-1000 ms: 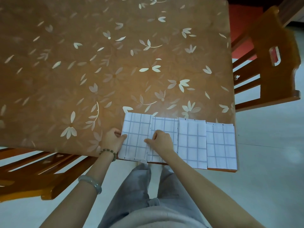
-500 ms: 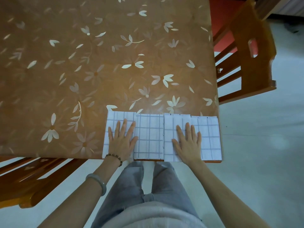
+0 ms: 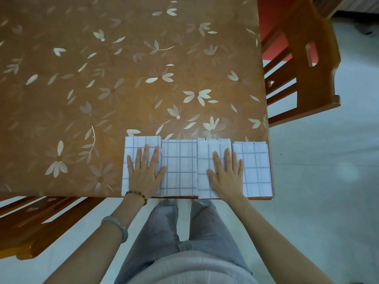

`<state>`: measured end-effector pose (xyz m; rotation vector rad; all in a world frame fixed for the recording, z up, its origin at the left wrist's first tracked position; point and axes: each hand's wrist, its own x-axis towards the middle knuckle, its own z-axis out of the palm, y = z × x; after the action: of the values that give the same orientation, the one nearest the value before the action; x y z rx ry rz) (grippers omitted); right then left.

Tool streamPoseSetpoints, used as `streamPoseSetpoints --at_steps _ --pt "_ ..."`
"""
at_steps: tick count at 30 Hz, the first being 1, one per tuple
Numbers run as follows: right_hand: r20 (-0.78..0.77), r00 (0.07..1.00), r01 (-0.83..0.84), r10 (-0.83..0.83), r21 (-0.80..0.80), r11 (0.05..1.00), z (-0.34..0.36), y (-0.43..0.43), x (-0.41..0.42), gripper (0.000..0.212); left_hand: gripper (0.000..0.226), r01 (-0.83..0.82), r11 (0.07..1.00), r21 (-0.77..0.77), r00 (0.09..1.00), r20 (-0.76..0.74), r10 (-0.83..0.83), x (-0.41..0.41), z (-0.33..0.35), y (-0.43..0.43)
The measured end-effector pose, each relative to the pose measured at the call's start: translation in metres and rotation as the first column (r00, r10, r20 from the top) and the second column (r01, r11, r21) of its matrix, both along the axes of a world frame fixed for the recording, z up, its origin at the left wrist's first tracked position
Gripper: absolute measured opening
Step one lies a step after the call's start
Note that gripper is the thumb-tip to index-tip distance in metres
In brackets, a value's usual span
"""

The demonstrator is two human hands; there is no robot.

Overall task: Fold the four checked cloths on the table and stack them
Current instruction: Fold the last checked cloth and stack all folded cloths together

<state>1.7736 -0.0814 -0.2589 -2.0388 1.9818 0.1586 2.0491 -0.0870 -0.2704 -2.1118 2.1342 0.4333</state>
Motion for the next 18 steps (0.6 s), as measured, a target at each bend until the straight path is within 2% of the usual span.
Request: streamPoseSetpoints --at_steps 3,6,11,18 --pt "0.013 0.995 0.095 -0.094 -0.028 0.995 0.003 -0.003 -0.019 0.067 0.071 0.107 0.993 -0.039 0.994 -0.033 -0.109 -0.019 0.009 0.0" --pt "-0.003 0.986 0.165 -0.165 0.018 0.986 -0.003 -0.002 -0.035 0.072 0.07 0.202 0.979 -0.025 0.979 -0.027 -0.202 -0.038 0.01 0.004" --pt "0.007 0.981 0.191 -0.192 0.063 0.98 -0.007 -0.002 -0.034 0.078 0.072 0.196 0.981 0.014 0.981 0.004 -0.196 -0.038 0.001 0.009" --pt "0.014 0.983 0.183 -0.184 0.047 0.982 -0.005 -0.005 -0.027 0.075 0.073 0.189 0.982 0.014 0.982 0.018 -0.189 -0.034 -0.001 0.009"
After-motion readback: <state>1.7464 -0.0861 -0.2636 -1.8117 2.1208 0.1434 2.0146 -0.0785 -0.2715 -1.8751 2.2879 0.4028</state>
